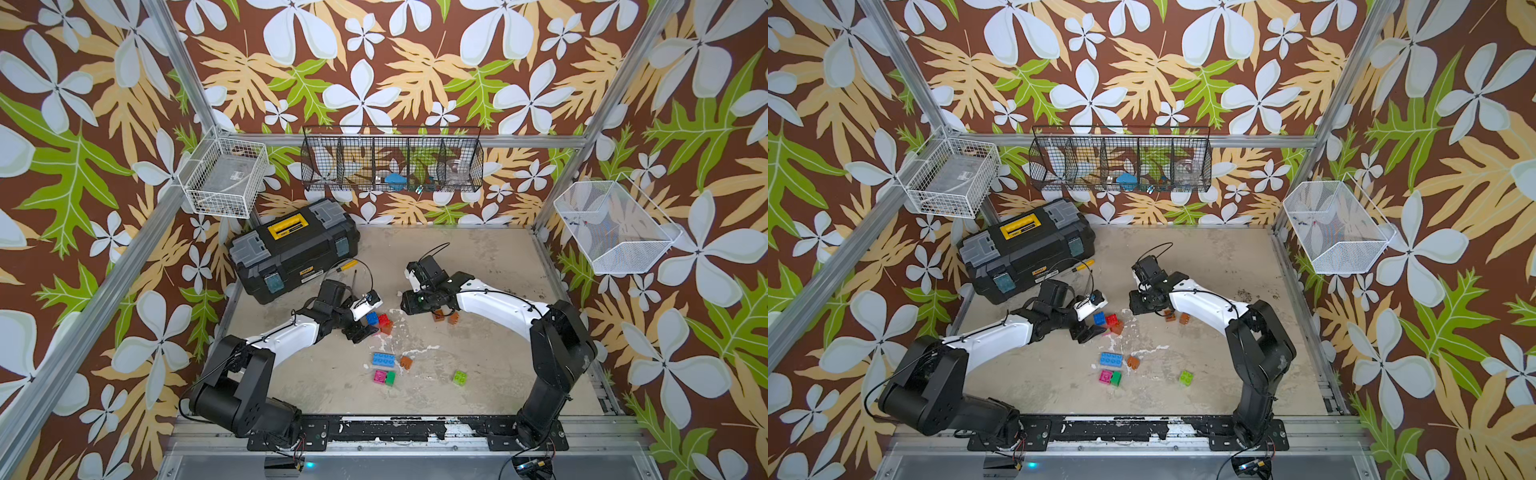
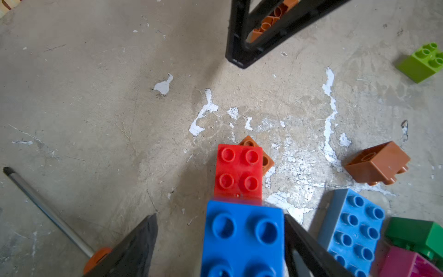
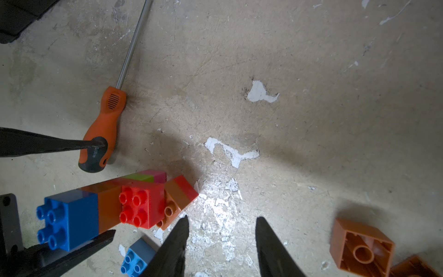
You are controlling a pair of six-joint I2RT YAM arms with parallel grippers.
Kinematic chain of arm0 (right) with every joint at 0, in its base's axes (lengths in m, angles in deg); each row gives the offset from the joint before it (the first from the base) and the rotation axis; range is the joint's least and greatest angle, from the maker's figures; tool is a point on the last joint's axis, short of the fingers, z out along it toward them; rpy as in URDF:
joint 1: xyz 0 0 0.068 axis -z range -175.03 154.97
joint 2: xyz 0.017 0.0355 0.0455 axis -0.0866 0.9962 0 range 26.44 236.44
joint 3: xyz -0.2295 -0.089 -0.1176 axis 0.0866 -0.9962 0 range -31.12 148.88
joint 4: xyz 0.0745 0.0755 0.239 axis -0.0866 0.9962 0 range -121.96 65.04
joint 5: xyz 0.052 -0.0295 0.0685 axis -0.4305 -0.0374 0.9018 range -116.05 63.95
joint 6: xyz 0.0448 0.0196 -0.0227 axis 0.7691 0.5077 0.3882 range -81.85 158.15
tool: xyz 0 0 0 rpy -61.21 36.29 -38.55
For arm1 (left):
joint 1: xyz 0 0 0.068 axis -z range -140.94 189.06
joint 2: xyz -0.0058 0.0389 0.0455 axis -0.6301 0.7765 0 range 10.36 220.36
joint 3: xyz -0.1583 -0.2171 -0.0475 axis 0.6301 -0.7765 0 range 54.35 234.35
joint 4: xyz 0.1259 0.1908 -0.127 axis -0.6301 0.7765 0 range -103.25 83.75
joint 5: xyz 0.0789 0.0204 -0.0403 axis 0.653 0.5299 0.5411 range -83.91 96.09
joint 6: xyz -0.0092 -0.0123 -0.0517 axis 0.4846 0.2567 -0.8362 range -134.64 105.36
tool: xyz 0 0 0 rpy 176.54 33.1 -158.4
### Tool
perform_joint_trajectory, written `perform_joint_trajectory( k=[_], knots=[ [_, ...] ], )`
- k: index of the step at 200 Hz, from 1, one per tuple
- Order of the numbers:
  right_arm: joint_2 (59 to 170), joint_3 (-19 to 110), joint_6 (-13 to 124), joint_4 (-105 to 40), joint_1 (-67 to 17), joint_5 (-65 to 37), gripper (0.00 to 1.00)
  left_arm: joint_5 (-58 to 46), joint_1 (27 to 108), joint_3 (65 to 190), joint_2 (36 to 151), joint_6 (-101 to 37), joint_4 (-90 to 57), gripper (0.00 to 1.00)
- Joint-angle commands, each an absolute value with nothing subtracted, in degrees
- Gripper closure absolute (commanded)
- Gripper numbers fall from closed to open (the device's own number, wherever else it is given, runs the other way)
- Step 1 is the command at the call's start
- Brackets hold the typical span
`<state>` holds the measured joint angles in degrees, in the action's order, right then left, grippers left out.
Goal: Assemble the letter h with lego
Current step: Assemble the lego brick with the lego brick.
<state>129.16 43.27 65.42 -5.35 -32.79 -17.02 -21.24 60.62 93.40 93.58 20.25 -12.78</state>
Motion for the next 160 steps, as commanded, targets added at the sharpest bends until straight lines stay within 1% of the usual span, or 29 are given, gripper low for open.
perform_joint_trajectory(
  k=[1,28,55,66,95,110,133,160],
  knots=[
    [129.59,43.84,66.06,-5.86,-32.81,-17.46,0.52,-20.74,61.38,92.86,94.04,19.51,-13.06,0.17],
    [130.16,43.96,65.86,-6.05,-32.78,-17.14,0.52,-19.30,61.91,92.58,95.36,18.84,-13.82,0.21],
    [130.45,43.93,64.85,-5.61,-32.75,-17.00,0.53,-18.40,61.91,93.11,97.07,19.00,-13.69,0.23],
    [130.55,43.68,64.29,-5.65,-32.77,-16.47,0.53,-18.42,61.91,93.20,97.11,19.06,-13.80,0.26],
    [131.23,43.66,63.73,-5.31,-32.82,-15.34,0.53,-19.57,61.91,93.55,97.19,19.52,-13.52,0.38],
    [131.30,43.58,63.43,-5.35,-32.80,-15.07,0.53,-19.73,61.91,93.40,96.85,20.33,-13.09,0.42],
    [130.38,43.45,63.07,-4.75,-32.82,-17.24,0.53,-19.86,61.91,92.73,96.37,22.28,-12.81,0.50],
    [128.71,41.46,64.07,-5.53,-32.78,-16.39,0.52,-19.59,61.91,93.59,96.21,24.27,-10.67,0.54]
  ],
)
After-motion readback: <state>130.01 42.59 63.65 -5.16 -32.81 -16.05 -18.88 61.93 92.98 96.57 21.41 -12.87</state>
